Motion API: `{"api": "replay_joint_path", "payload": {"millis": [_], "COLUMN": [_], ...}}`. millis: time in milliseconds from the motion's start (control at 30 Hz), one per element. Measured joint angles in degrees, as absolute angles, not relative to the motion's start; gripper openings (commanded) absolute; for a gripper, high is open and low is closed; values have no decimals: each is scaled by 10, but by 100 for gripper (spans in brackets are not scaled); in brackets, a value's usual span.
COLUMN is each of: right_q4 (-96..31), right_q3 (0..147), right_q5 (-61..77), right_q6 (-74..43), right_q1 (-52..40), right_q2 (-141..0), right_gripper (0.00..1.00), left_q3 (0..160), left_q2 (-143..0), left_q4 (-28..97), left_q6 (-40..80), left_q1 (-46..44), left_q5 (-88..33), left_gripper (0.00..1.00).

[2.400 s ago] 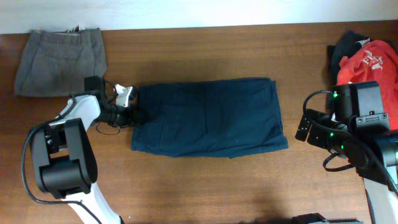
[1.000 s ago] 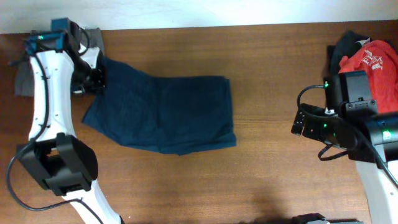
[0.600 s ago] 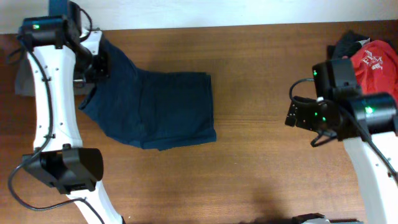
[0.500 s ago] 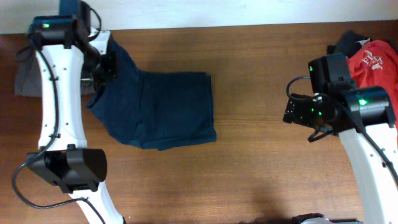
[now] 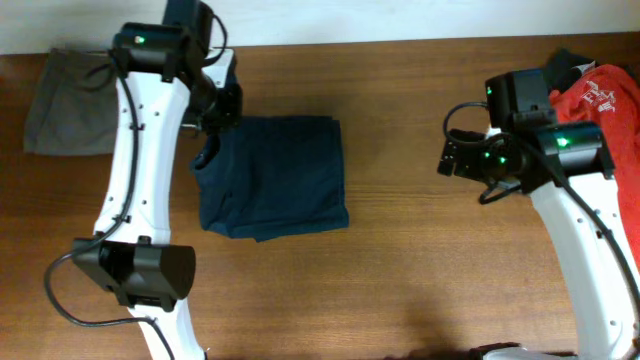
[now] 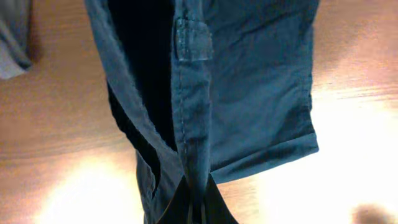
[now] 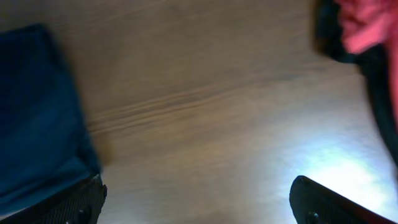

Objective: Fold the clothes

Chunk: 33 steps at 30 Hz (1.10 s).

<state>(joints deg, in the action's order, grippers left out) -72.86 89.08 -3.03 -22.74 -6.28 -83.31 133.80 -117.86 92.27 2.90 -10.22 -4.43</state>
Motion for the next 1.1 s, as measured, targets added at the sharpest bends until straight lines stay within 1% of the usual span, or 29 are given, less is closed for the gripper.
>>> {"api": "replay_joint_path", "payload": {"millis": [167, 333, 467, 600, 733, 933, 1100], "right_q4": [-698, -686, -687, -689, -690, -693, -695], "right_q3": [891, 891, 891, 891, 891, 890, 890], "right_q5": [31, 73, 87, 92, 94, 94, 94], "right_q6": [-204, -184, -174, -164, -162, -160, -159], "right_q1": [-55, -22, 7, 25, 27, 27, 27], "right_q2": [-839, -839, -839, -843, -863, -884, -886], "right_gripper": [99, 99, 99, 99, 99, 99, 99], "left_q3": [1338, 1339, 1338, 1340, 1340, 1346, 1407], "left_q2": [-1180, -1212, -1231, -1231, -1231, -1231, -1231], "left_q4": [914, 910, 910, 917, 950, 964, 967], "left_q6": [41, 55, 68, 82, 87, 91, 91], "left_q1": [-129, -150, -159, -159, -144, -94, -60], "left_q5": [-44, -44, -39, -7, 25, 64, 80], "left_gripper": [1, 0, 0, 0, 1, 0, 0]}}
